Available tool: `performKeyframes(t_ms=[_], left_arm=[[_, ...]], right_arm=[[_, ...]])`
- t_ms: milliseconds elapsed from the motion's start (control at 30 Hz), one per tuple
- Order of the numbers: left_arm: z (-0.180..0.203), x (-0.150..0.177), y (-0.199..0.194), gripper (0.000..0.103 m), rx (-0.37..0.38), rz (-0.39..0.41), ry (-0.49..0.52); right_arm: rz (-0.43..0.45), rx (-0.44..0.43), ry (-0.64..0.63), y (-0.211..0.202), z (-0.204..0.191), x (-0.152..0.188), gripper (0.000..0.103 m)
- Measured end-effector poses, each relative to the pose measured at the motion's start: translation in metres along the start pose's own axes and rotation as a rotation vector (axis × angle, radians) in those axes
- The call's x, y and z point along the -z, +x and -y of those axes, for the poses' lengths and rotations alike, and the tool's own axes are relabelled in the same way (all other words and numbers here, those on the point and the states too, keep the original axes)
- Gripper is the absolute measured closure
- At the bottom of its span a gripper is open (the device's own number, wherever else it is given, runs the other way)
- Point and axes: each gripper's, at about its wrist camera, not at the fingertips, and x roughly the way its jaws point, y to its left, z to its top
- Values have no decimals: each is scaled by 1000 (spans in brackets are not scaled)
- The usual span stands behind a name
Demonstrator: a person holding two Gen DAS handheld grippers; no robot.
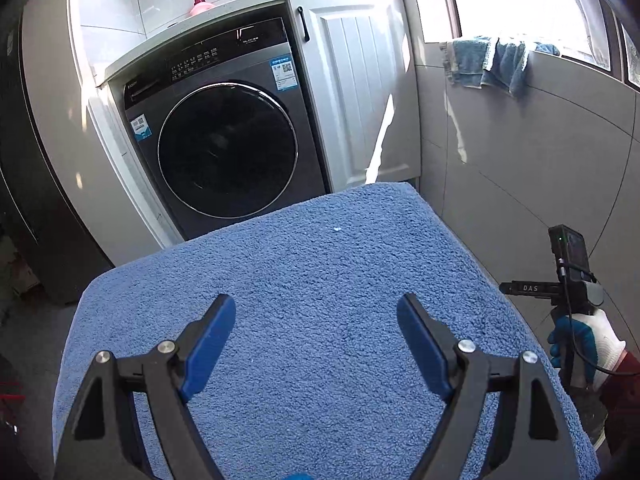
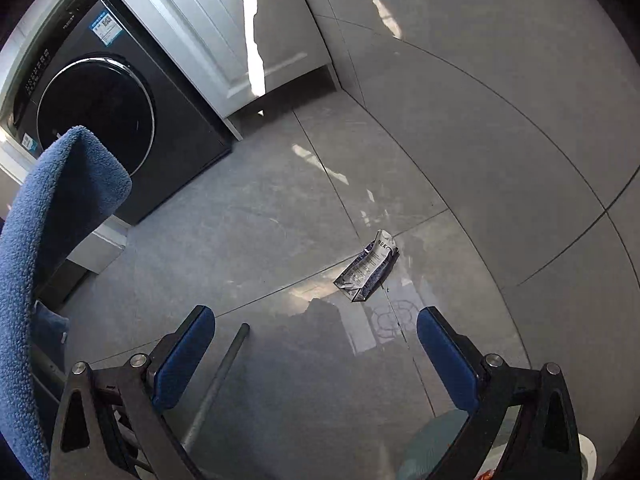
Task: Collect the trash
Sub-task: 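Lower the right tool toward the white-and-blue milk carton on the floor, then grasp the milk carton with the right tool and lift it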
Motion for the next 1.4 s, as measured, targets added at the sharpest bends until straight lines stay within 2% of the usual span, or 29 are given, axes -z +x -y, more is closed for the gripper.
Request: performKeyframes(t_ms=[167, 333, 567, 667, 767, 867, 967, 1167, 1233, 1333, 1367, 1400], left_arm=[[-4, -29, 12, 21, -12, -5, -13], [-29, -53, 3, 21, -37, -44, -21], [-63, -55, -23, 21, -197, -111, 3], [-73, -47, -25, 21, -270, -137, 8], [-77, -40, -20, 21, -302, -163, 11], [-75, -34, -15, 21, -308, -173, 16], [-72, -27, -9, 21, -310, -189, 28], [-71, -20, 0, 21, -305, -210, 28], [-72, -18, 1, 21, -310, -213, 28], [-72, -13, 5, 21, -312, -223, 33], [-71, -11, 6, 21, -312, -227, 34], [-72, -10, 7, 21, -310, -231, 33]], right_arm=[[-73, -27, 94, 81, 18, -23, 1], [-128, -37, 198, 151, 46, -28, 1], [-215, 61, 270, 236, 76, -21, 1], [-206, 78, 297, 251, 83, -18, 1], [-196, 73, 293, 261, 83, -18, 1], [-169, 93, 275, 270, 81, -21, 1], [-188, 112, 249, 283, 76, -17, 1], [-200, 227, 175, 296, 74, -1, 0], [-206, 255, 139, 296, 70, 1, 3], [-215, 301, 57, 296, 61, 2, 23], [-217, 312, 25, 296, 57, 2, 36], [-220, 296, 20, 298, 53, 3, 42]])
